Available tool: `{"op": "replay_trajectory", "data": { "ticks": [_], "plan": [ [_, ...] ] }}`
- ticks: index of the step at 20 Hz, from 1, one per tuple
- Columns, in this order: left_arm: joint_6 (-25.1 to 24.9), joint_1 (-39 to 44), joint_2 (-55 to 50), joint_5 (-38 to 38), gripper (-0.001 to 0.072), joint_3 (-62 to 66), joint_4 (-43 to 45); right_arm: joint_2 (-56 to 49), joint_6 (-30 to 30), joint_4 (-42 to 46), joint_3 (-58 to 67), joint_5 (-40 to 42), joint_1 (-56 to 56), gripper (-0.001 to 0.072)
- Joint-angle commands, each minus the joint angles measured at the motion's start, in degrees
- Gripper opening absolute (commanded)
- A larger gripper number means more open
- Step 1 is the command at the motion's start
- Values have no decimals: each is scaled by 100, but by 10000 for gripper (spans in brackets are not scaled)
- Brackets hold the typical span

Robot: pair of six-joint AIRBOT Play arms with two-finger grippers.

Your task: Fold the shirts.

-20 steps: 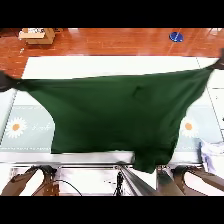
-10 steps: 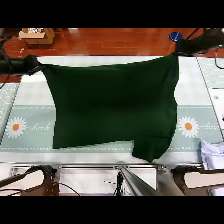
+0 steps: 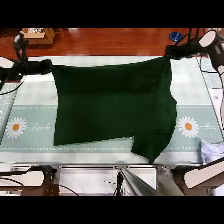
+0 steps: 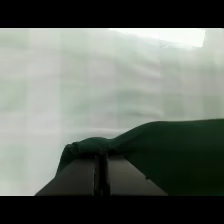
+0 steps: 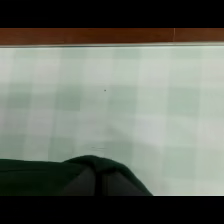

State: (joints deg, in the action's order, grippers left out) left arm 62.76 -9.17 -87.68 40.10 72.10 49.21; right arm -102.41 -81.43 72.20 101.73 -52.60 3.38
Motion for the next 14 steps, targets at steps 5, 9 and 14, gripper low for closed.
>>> {"op": "replay_trajectory", "data": {
  "ticks": [5, 9, 14],
  "plan": [
    [-59, 114, -409, 103, 19, 9, 654, -260, -59, 492, -2, -782, 48, 27],
    [-52, -59, -201, 1609, 20, 409, 651, 221, -131, 417, -2, -1703, 85, 27],
    [275, -81, -350, 2345, 19, 468, 1314, 168, -623, 662, -203, -2247, 79, 26]
  ]
}}
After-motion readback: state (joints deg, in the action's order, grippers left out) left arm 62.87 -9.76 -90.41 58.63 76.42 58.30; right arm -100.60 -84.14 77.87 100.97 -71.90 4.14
